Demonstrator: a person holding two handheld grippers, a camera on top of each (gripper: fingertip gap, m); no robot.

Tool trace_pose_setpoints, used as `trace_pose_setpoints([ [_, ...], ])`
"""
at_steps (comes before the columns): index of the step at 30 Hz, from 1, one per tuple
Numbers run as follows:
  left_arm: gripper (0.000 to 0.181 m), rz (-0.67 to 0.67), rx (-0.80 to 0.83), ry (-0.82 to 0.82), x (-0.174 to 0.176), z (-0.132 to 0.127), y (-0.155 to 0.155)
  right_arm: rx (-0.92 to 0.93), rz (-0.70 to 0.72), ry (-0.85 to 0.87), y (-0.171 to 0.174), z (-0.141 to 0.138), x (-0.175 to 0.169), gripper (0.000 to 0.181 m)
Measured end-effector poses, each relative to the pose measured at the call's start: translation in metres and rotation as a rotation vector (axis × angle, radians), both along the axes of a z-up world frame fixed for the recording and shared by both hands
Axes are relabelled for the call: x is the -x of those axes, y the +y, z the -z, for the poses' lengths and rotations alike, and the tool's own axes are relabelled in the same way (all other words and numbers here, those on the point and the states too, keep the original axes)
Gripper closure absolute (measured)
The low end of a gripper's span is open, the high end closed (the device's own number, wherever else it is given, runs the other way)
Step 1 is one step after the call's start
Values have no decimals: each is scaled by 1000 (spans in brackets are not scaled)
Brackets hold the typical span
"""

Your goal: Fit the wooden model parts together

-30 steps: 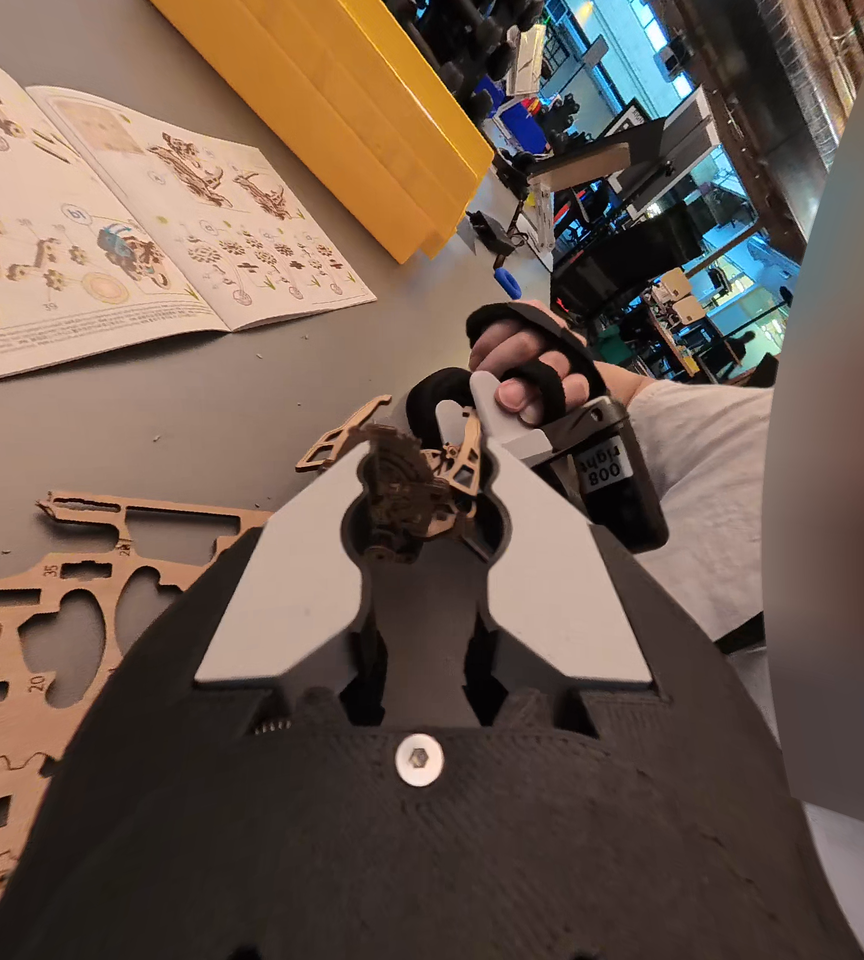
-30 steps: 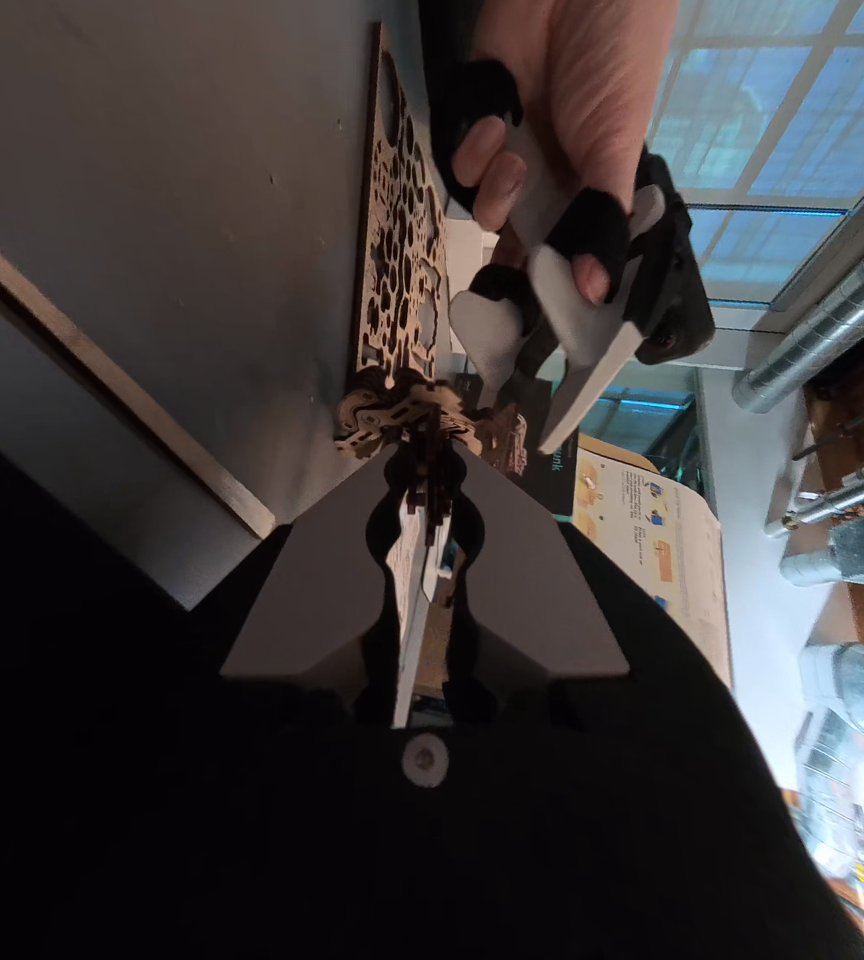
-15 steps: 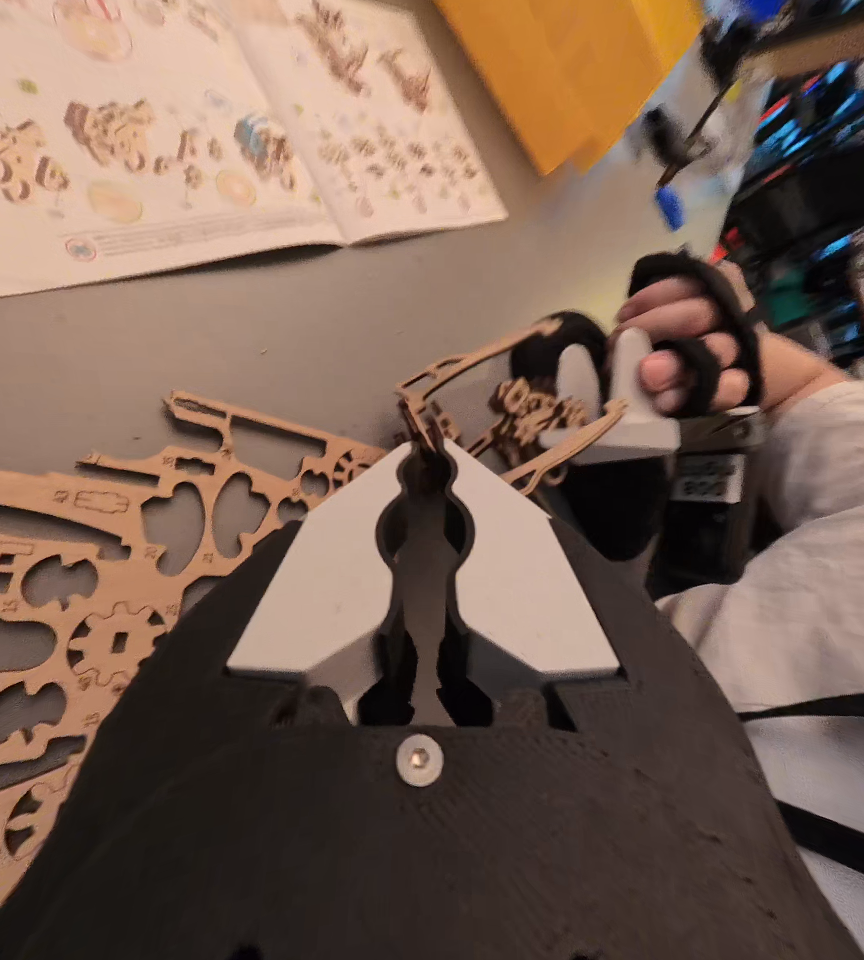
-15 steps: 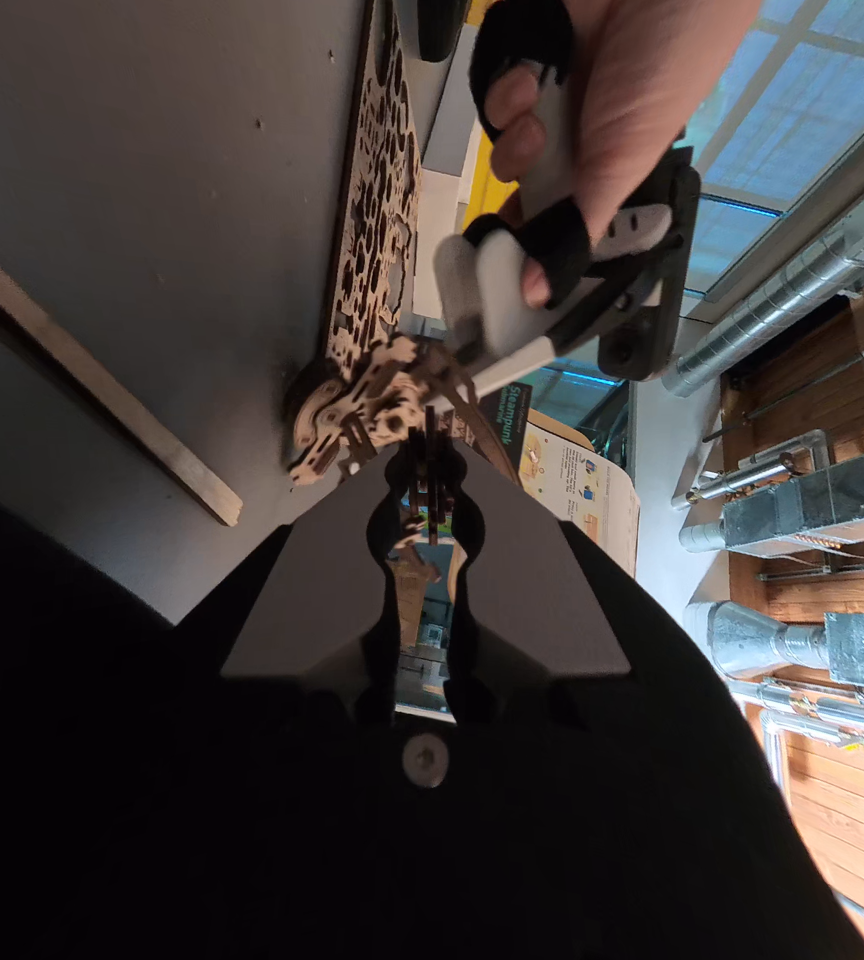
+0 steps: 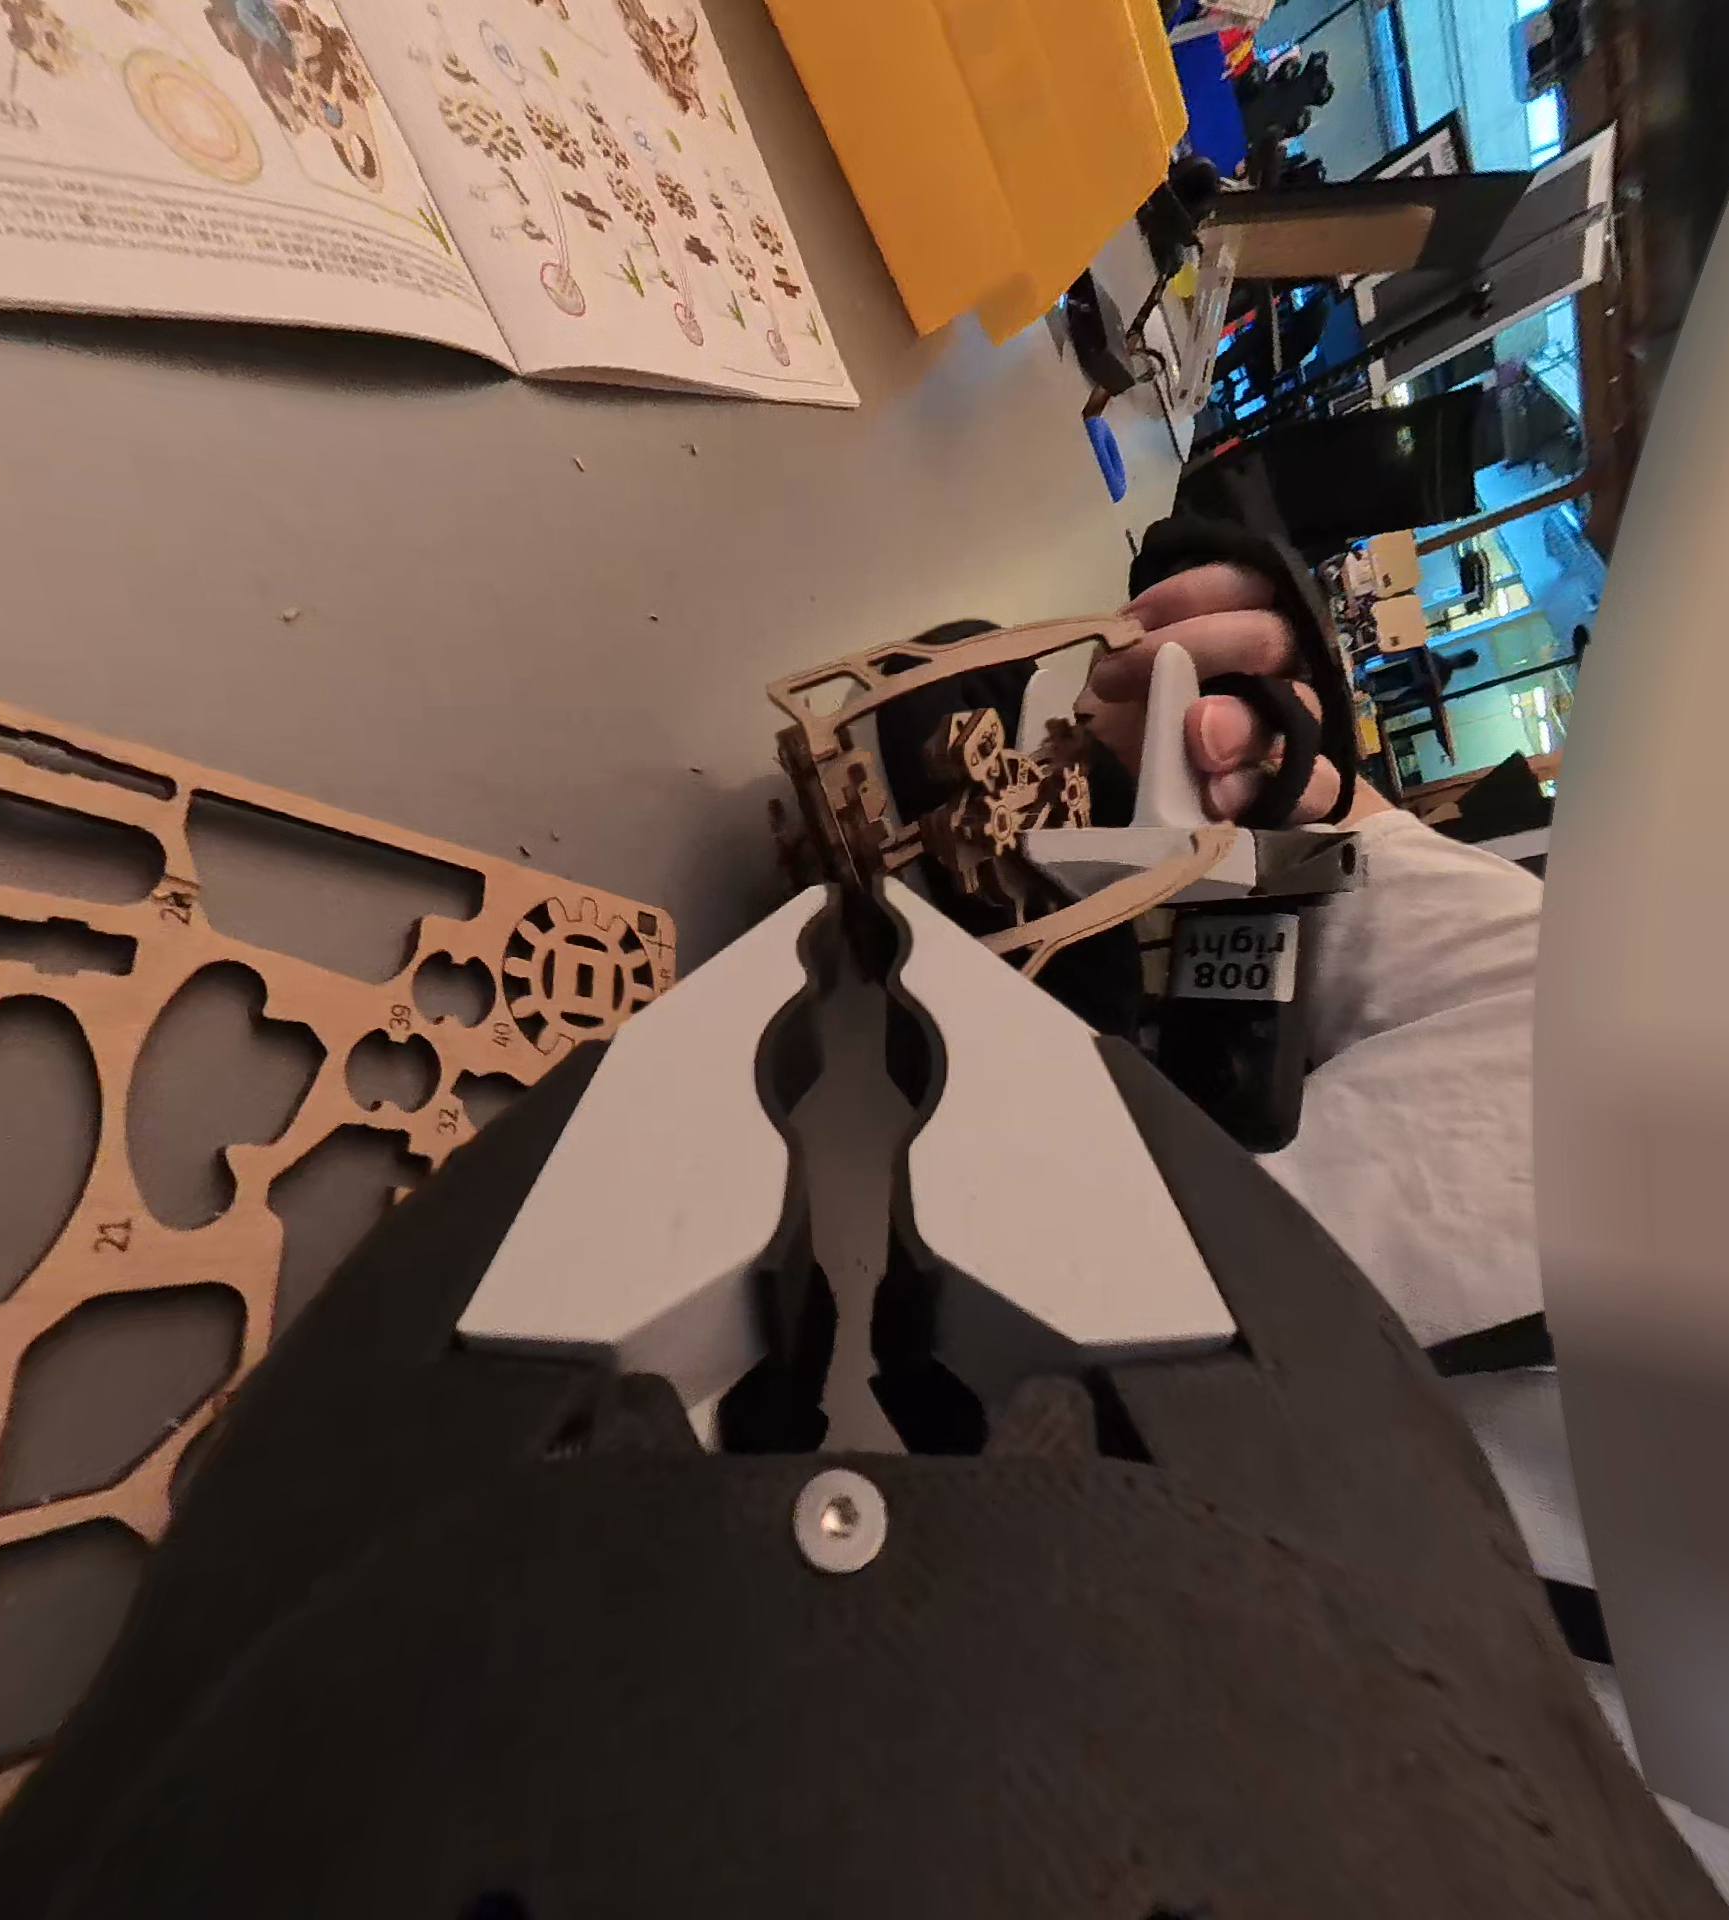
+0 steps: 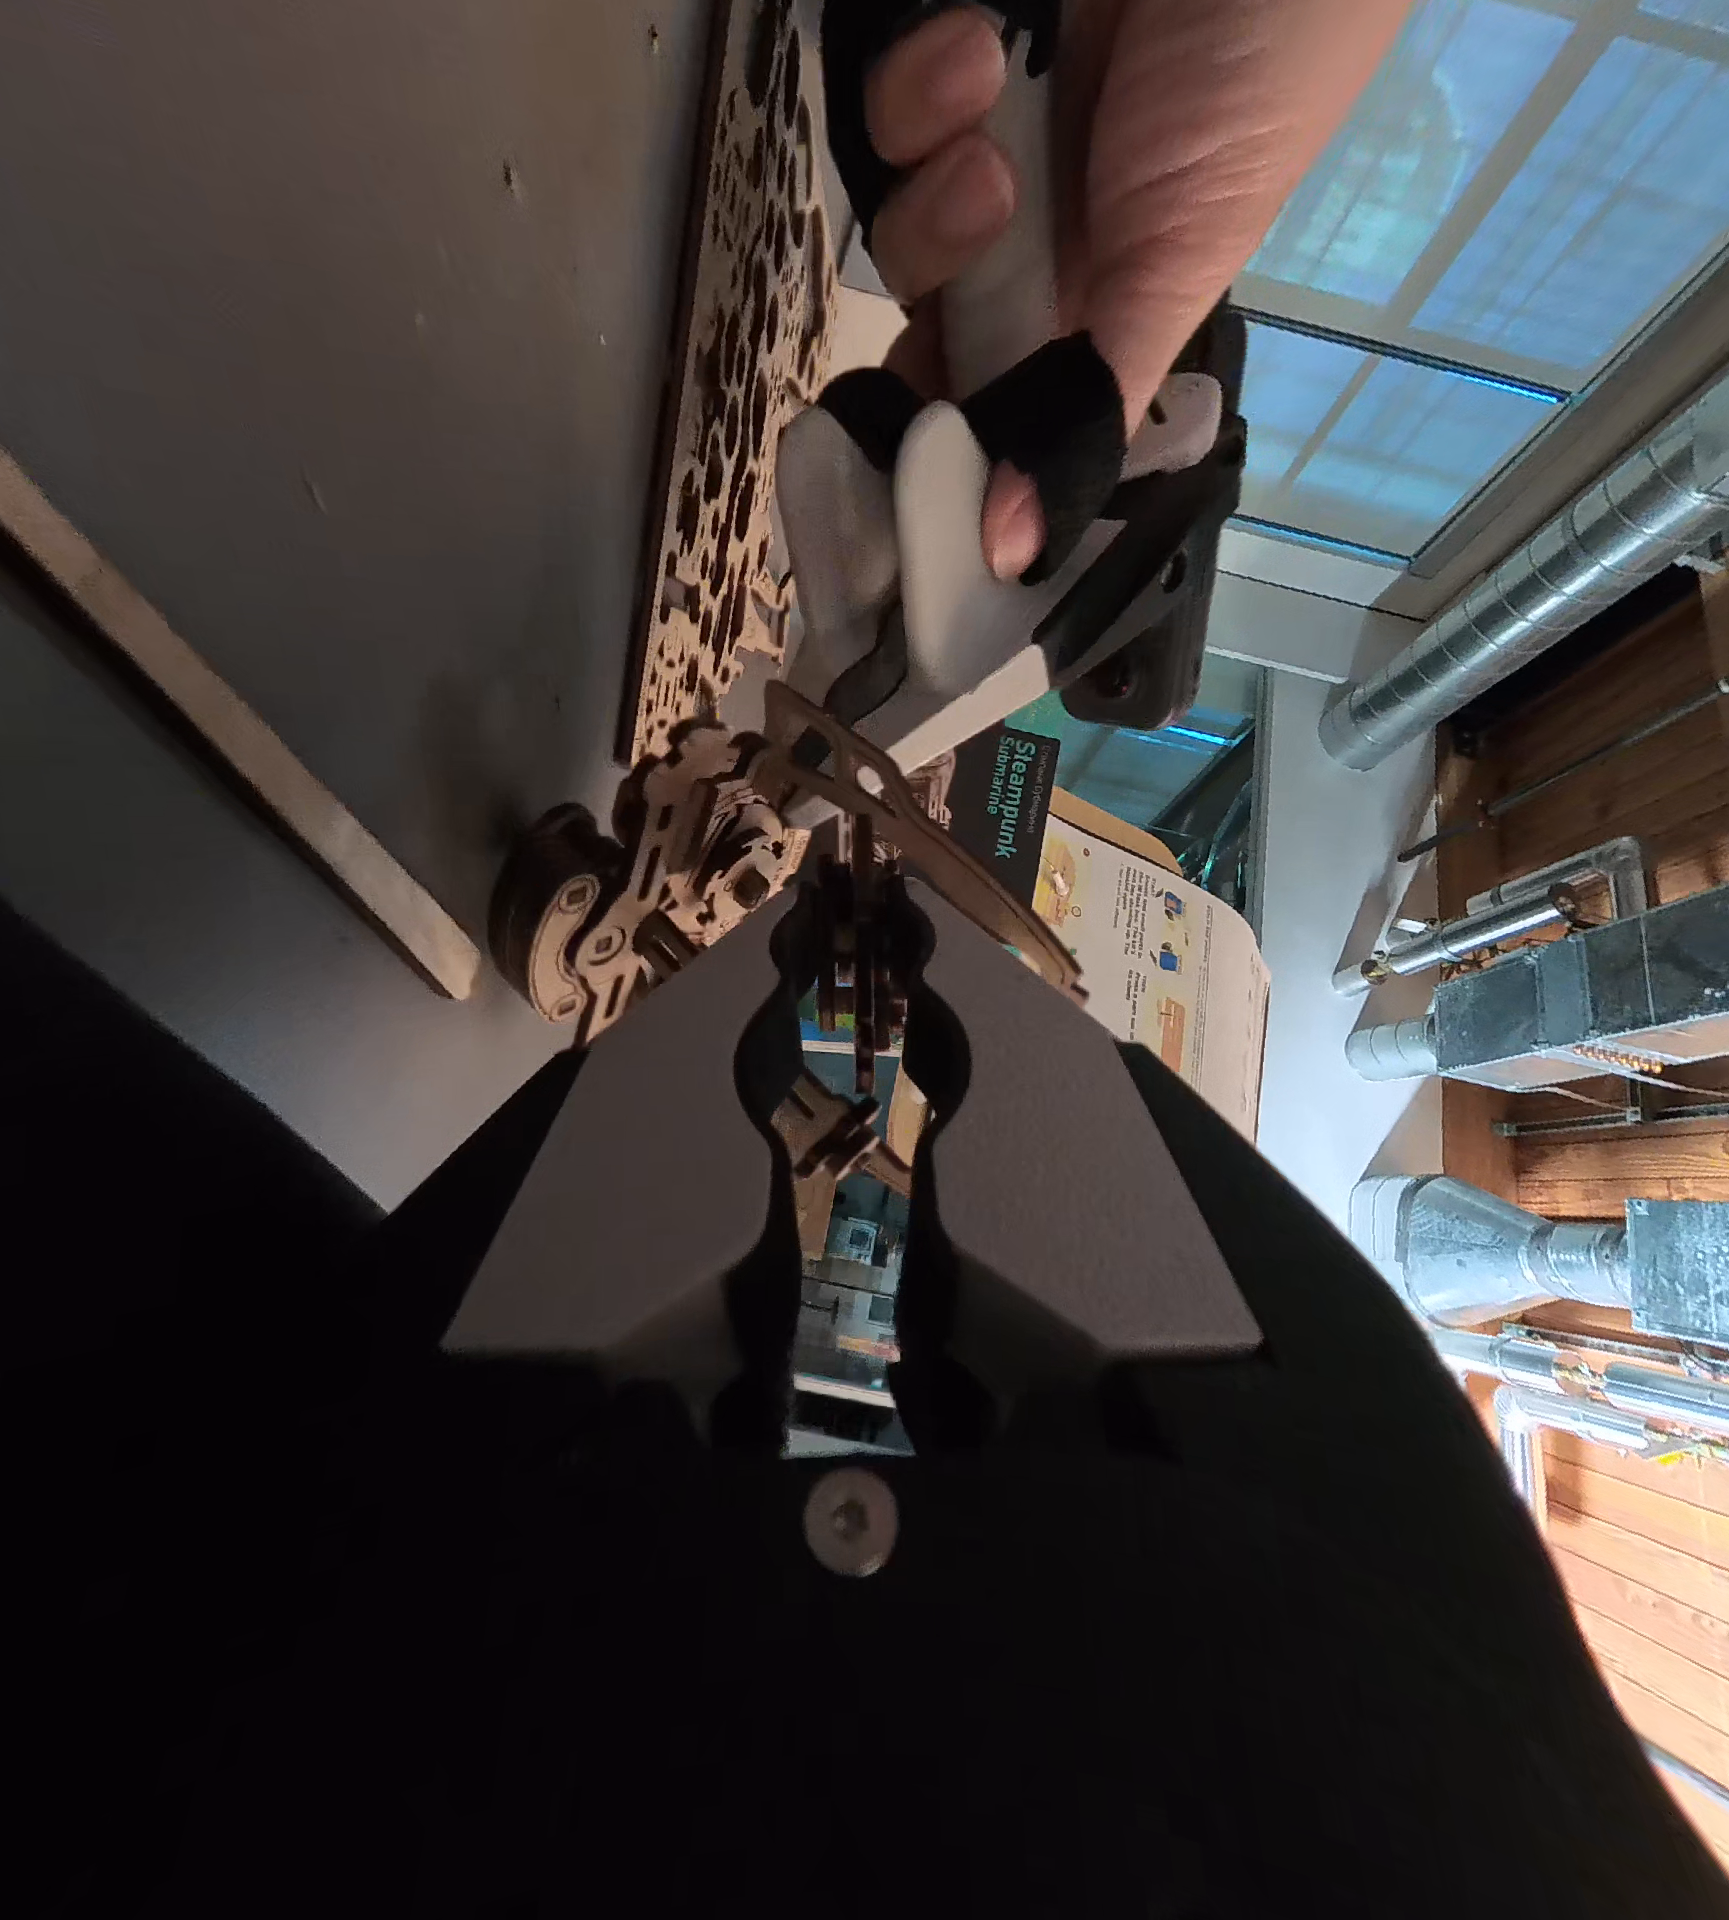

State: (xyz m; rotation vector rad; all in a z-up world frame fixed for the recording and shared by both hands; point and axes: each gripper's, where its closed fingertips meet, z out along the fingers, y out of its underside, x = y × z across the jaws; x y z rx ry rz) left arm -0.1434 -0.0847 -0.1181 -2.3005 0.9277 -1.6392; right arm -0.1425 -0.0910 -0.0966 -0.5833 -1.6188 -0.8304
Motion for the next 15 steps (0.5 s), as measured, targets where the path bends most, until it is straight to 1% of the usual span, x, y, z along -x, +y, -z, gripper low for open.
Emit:
trace_pose_setpoints([
  [4, 180, -33, -30, -22, -5, -10, 11, 27, 20, 12, 7, -2, -8, 170],
  [7, 180, -9, -61, 5, -10, -14, 15, -1, 25, 22, 10, -6, -16, 170],
  [9, 180, 40, -9, 25, -14, -8, 13, -23, 17, 11, 11, -8, -19, 170],
  [11, 180, 50, 88, -14, -20, -7, 14, -45, 4, -1, 13, -13, -21, 170],
  [13, 180, 52, 139, -38, -24, -3, 16, 4, 10, 2, 19, -12, -22, 170],
  [15, 179, 46, 149, -61, -27, -3, 17, 83, 71, 87, 28, -16, -26, 170],
])
